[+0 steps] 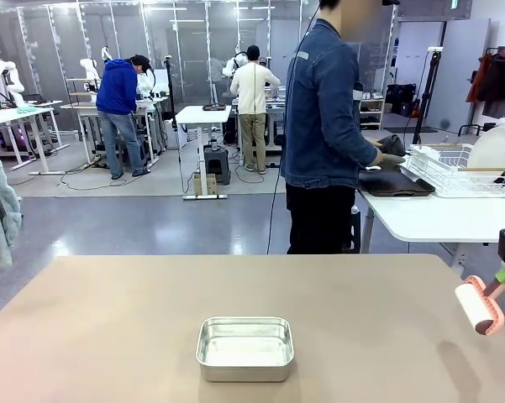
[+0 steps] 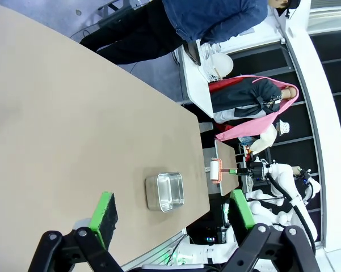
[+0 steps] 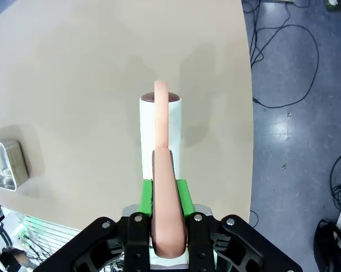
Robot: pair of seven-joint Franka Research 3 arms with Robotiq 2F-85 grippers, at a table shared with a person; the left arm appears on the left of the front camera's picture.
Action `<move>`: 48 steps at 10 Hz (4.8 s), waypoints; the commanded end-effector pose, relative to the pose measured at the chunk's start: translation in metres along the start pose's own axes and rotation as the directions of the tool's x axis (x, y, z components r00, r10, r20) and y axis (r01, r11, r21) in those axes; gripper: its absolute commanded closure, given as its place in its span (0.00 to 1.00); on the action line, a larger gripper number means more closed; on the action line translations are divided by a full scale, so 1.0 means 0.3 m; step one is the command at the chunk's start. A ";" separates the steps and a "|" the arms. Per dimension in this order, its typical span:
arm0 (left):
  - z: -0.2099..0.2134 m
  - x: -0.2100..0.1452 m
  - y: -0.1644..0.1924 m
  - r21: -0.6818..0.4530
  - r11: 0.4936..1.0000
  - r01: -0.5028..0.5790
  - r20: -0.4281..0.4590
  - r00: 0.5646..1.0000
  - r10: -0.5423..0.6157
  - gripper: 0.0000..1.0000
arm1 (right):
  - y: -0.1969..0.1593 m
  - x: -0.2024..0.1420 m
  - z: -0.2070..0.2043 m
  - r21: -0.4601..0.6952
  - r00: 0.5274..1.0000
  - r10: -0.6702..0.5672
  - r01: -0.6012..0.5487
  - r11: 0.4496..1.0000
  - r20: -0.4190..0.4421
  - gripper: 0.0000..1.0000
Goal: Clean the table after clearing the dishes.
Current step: When the right (or left) Handle tray is removed, use the right hand (or left hand) to clean the right (or left) side of the table with the Lint Roller, then place the Lint Roller back on top of the Airtight Container.
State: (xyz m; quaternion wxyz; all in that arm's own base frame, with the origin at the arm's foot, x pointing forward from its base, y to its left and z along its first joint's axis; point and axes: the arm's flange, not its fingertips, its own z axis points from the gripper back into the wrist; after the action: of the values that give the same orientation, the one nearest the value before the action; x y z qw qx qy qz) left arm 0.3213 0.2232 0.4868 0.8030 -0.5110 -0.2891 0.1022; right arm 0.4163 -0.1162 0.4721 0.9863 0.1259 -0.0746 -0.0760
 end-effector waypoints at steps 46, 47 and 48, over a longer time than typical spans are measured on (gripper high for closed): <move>0.009 -0.003 -0.011 -0.009 1.000 -0.015 0.002 1.000 0.015 0.00 | 1.677 -0.309 -0.323 0.224 -0.198 0.967 -0.961 -0.160 -0.160 0.79; 0.009 -0.003 -0.011 -0.009 1.000 -0.015 0.002 1.000 0.015 0.00 | 1.675 -0.283 -0.350 0.244 -0.182 0.970 -0.960 -0.139 -0.164 0.79; 0.009 -0.003 -0.011 -0.009 1.000 -0.015 0.002 1.000 0.015 0.00 | 1.673 -0.253 -0.379 0.270 -0.188 0.971 -0.952 -0.142 -0.150 0.79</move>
State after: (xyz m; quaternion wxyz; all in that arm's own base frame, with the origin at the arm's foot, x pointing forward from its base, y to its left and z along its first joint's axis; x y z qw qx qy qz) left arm 0.3212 0.2232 0.4867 0.8030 -0.5111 -0.2890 0.1024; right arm 0.4213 0.3987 0.4771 0.7013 0.0448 -0.0011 0.7115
